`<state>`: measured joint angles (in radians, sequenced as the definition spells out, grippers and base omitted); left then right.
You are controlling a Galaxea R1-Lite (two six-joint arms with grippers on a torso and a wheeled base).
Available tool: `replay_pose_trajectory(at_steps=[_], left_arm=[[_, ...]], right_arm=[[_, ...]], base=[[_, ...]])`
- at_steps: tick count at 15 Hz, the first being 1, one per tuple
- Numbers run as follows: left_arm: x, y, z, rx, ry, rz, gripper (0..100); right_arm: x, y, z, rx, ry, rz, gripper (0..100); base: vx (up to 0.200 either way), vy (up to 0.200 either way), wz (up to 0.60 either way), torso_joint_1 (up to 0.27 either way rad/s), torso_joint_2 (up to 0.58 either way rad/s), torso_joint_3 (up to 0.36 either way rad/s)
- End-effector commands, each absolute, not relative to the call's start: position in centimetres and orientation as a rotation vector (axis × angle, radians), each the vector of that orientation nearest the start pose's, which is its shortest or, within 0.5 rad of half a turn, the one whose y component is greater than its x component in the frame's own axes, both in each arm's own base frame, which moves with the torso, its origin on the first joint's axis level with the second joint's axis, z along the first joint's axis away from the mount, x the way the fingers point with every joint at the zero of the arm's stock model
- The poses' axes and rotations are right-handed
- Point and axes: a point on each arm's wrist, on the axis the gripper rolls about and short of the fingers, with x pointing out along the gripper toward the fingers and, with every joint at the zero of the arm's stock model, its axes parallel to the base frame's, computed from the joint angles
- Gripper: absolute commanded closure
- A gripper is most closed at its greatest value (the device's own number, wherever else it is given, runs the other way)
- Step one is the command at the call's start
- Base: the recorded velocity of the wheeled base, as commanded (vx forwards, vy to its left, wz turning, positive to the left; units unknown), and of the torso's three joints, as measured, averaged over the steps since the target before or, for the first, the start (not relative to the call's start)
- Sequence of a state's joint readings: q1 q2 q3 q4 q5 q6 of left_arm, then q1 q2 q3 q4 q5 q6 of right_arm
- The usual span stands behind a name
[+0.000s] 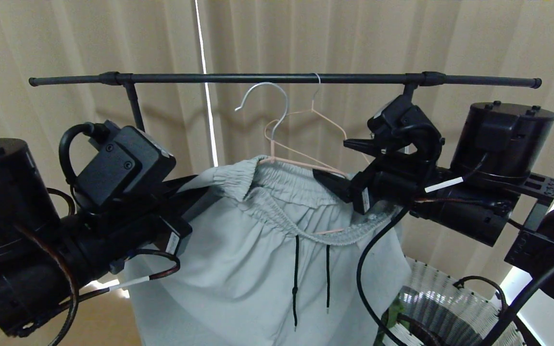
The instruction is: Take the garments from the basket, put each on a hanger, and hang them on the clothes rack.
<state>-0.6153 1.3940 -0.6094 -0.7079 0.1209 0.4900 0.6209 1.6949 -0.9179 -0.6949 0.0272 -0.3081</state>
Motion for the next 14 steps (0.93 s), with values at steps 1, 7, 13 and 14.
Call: replay_pose_trajectory(at_steps=[1, 7, 13, 14], left_arm=[[18.6, -12.9, 21.6, 0.505, -0.055, -0.502, 100], [18.6, -12.8, 21.5, 0.495, -0.055, -0.503, 100], [18.6, -12.6, 21.5, 0.409, -0.033, -0.496, 0], [18.5, -12.5, 21.6, 0.395, -0.034, -0.493, 0]], right_arm=[[25.8, 18.6, 21.9, -0.323, -0.017, 0.657, 100], [25.5, 18.4, 22.1, -0.32, -0.023, 0.657, 100], [25.0, 17.9, 22.8, -0.313, -0.043, 0.648, 100], [25.1, 17.7, 23.0, -0.31, -0.046, 0.636, 100]], base=[[0.0, 0.0, 0.0, 0.0, 0.0, 0.0], [0.0, 0.0, 0.0, 0.0, 0.0, 0.0], [0.0, 0.0, 0.0, 0.0, 0.0, 0.0], [0.0, 0.0, 0.0, 0.0, 0.0, 0.0]])
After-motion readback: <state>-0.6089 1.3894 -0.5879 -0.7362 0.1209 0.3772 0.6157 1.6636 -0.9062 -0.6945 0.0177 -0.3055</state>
